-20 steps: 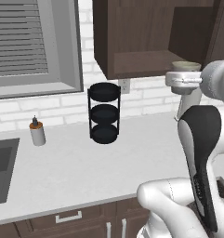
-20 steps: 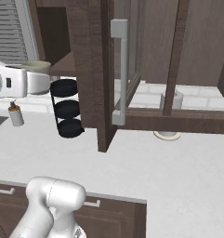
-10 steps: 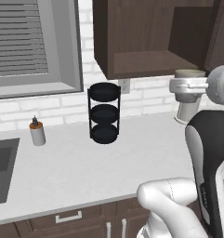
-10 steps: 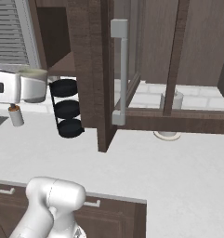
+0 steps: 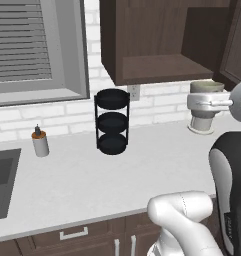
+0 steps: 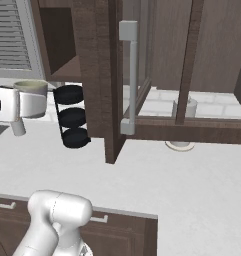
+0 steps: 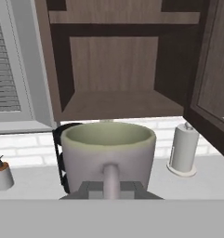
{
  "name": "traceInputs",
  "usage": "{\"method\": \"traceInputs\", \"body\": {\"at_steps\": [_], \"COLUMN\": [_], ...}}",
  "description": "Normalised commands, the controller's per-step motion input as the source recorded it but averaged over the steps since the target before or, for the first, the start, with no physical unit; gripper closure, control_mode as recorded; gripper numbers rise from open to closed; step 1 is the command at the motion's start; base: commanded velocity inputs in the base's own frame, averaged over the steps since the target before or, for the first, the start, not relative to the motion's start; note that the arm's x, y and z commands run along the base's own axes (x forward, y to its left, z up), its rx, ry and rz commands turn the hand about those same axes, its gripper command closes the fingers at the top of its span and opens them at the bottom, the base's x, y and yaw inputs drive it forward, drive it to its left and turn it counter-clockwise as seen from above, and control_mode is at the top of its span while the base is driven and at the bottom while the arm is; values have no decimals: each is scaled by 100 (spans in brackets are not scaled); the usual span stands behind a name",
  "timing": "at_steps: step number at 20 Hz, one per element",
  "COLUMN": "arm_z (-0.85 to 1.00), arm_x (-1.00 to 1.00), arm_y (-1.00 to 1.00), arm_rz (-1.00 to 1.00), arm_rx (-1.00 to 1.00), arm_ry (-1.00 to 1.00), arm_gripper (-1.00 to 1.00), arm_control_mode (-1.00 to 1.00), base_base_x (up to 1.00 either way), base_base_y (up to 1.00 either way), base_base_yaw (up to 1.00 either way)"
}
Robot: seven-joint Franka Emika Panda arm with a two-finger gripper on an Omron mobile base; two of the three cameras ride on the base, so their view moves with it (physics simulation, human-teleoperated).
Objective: Gather all objects into one cabinet and sort the glasses and bowls to opposite sides.
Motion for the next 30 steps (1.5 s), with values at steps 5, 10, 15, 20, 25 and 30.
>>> {"method": "traceInputs", "body": {"at_steps": [5, 10, 15, 20, 25, 30], "arm_z": [0, 0, -2, 0, 0, 0], "arm_x": [-4, -9, -5, -1, 0, 0], "arm_y": [0, 0, 0, 0, 0, 0], "arm_rz": [1, 0, 0, 0, 0, 0], "arm_rx": [0, 0, 0, 0, 0, 0], "arm_ry": [0, 0, 0, 0, 0, 0], "arm_gripper": [100, 100, 100, 100, 100, 100], "arm_control_mode": [-100, -100, -100, 100, 100, 100], "base_base_x": [0, 0, 0, -25, -67, -80], "base_base_y": [0, 0, 0, 16, 67, 16], "base_base_yaw": [0, 0, 0, 0, -1, -23]}}
